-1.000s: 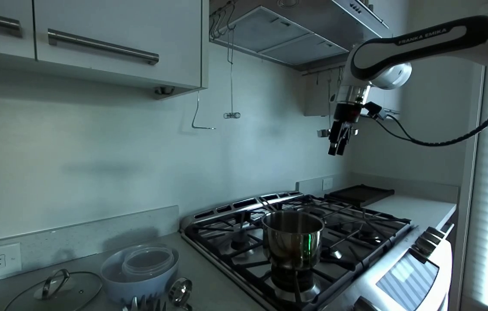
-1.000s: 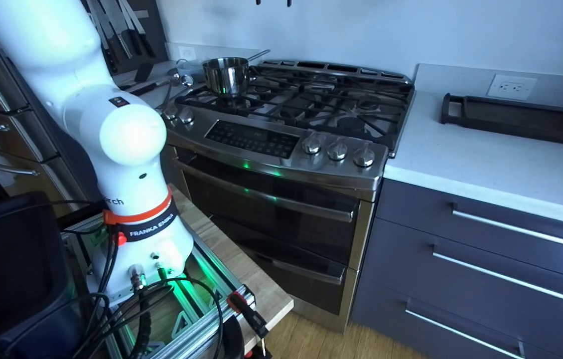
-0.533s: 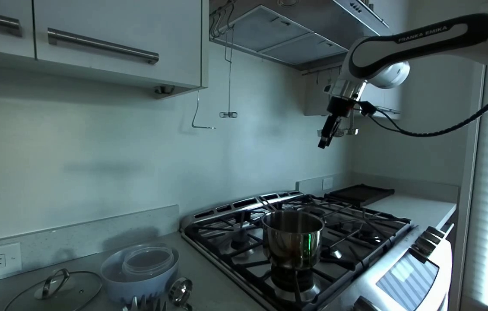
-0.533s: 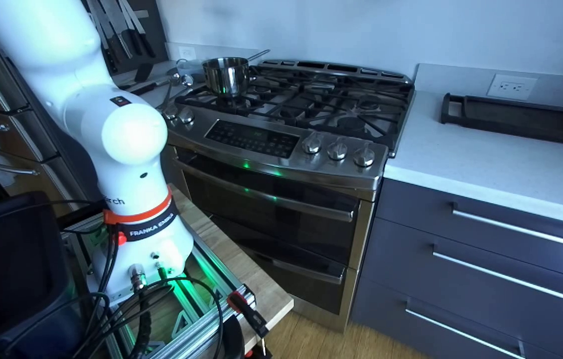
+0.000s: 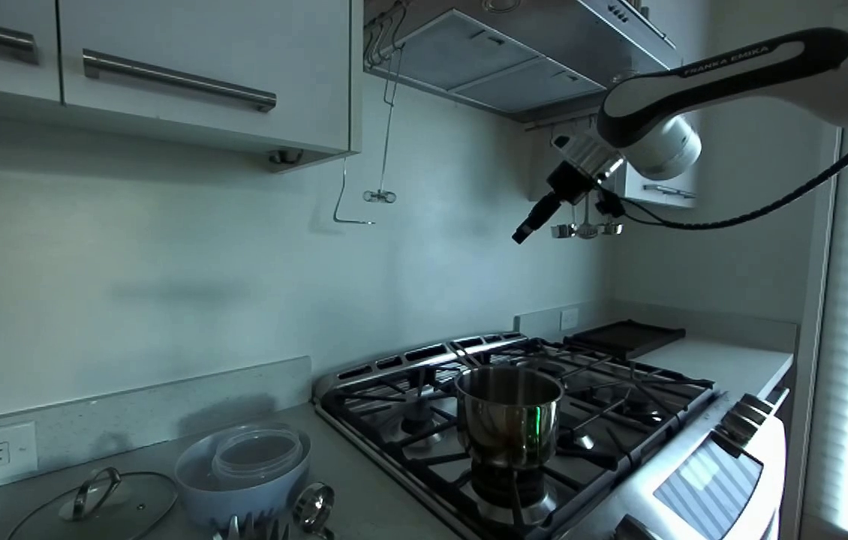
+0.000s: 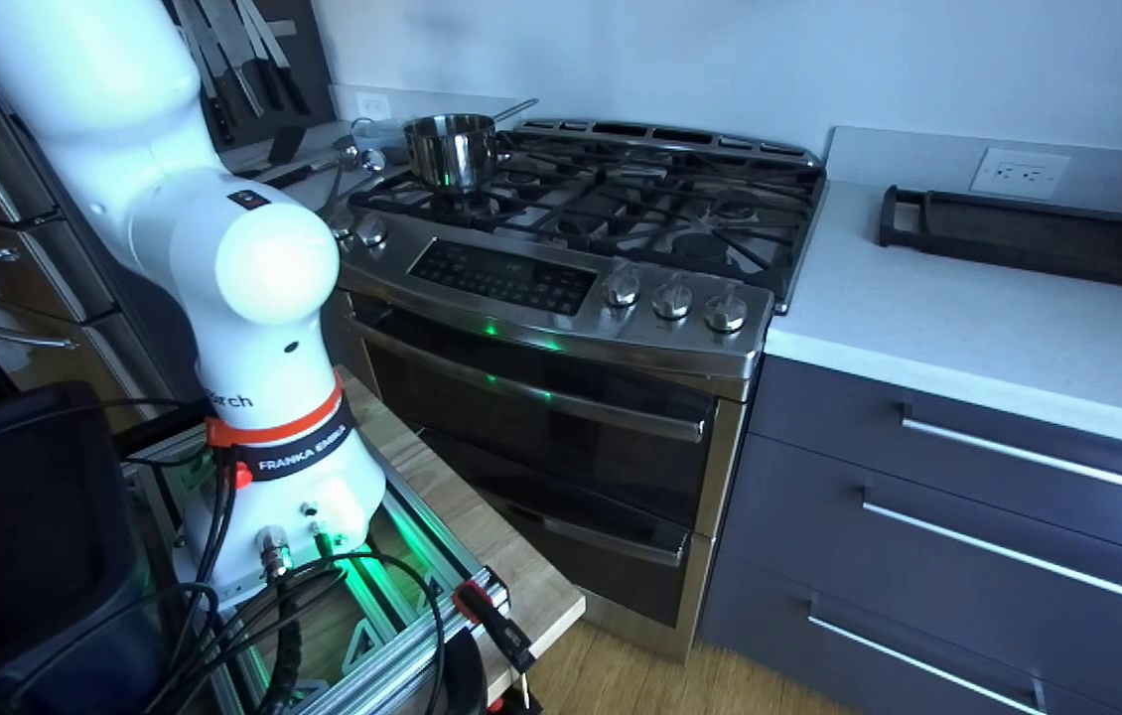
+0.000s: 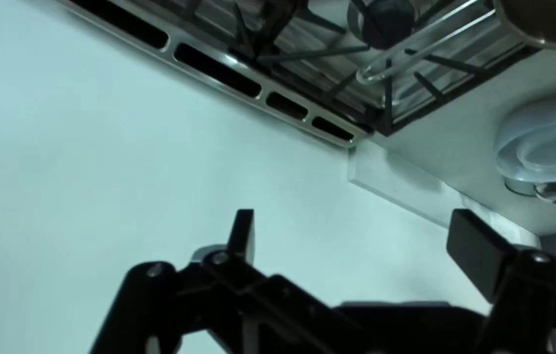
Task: Pick up the swinging frother and put it on the silver pot
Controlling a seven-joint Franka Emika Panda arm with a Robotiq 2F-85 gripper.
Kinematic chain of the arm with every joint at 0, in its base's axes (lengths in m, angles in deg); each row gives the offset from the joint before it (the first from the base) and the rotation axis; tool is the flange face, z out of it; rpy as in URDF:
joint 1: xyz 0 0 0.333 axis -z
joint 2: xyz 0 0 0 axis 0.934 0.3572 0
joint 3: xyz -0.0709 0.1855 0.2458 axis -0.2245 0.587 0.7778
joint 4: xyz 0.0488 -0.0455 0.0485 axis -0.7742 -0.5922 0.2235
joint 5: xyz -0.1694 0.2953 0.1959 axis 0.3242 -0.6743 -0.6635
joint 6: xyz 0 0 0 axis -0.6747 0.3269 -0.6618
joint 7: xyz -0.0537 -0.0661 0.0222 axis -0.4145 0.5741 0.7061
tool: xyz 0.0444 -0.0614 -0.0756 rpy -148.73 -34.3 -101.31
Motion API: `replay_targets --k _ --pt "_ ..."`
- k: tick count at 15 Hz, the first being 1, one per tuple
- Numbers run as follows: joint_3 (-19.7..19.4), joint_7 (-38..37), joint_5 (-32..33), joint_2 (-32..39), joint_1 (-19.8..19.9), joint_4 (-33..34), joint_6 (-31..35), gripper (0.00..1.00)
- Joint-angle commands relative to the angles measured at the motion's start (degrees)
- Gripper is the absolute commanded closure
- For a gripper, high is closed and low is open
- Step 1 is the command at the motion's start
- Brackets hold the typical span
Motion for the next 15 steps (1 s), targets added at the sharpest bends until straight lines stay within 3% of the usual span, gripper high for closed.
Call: replay_targets --k 1,3,4,8,15 --pt "-2.0 13.5 -15.0 -0.5 -3.4 -1.6 2.0 0.0" --pt "-1.6 18.2 -20.7 -0.3 -3.3 -0.6 -1.4 0.0" --pt "0.0 13.5 -16.0 0.1 -1.6 -0.3 0.9 0.0" --pt "0.2 16.3 -19.2 0.1 -1.8 -0.3 0.0 0.0" --pt "1.2 36.6 -35.3 4.5 -3.5 8.1 -2.5 0.0"
